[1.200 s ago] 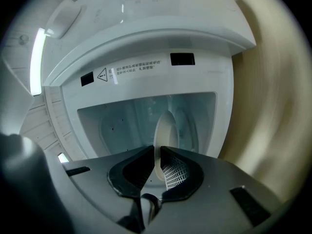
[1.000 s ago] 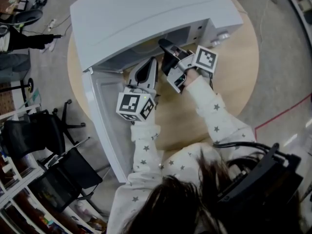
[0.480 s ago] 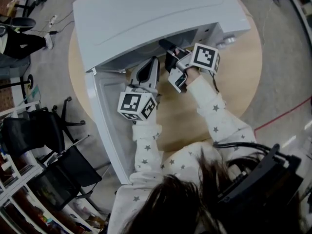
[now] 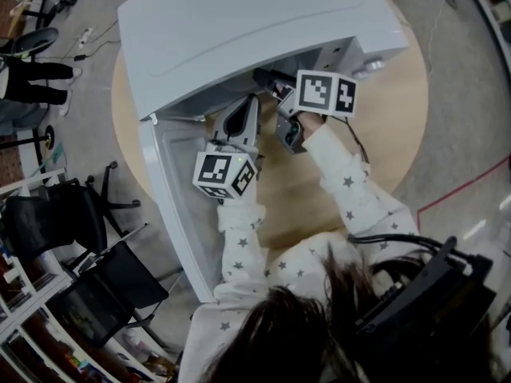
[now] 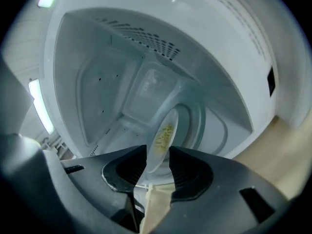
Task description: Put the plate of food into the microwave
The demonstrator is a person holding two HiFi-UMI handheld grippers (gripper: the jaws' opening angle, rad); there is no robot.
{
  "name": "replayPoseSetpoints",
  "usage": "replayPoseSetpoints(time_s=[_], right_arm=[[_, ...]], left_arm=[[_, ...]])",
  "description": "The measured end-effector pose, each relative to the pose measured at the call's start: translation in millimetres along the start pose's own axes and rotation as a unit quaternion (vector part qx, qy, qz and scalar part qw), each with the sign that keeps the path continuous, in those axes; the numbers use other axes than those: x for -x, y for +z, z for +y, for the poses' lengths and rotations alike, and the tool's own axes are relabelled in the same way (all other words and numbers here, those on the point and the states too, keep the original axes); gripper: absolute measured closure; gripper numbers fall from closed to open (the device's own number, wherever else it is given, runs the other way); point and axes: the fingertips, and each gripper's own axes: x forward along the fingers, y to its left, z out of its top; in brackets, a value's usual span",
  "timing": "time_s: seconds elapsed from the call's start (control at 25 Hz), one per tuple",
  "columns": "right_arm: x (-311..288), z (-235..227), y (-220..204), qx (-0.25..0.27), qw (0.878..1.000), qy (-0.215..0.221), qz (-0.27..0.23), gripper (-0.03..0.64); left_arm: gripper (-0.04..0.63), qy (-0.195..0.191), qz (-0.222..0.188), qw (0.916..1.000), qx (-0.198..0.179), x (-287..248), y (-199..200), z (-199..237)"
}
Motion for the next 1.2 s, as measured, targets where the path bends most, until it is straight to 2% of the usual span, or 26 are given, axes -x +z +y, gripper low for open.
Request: replayPoseSetpoints(time_s=[0.12,0.32,0.56,0.92,1.2], right_arm=[[-1,-6,0,0.050,0.998,-0.045,0.015,0.488],[3,-18,-5,0.067,0.994,-0.083,0.019,0.488],[6,-22,-5,0.064,0.993,-0.095,0.015,0.488],[12,-33,-13,0.029,0.994,-0.103,0.013,0.488],[19,-36,-12,-0.004,0.996,-0.086,0.000,0.489]], left_arm=[[0.594,0.000,-0.001,1.0000,0.001,-3,3,-1],[0.594,0.000,0.002,1.0000,-0.002,-3,2,-2],[0.594,0.004,0.007,1.0000,-0.001,-2,-3,1],[0.594,0.008,0.013,0.9999,0.004,0,-11,2],[0.594,0.008,0.014,0.9999,0.003,-1,-12,1]])
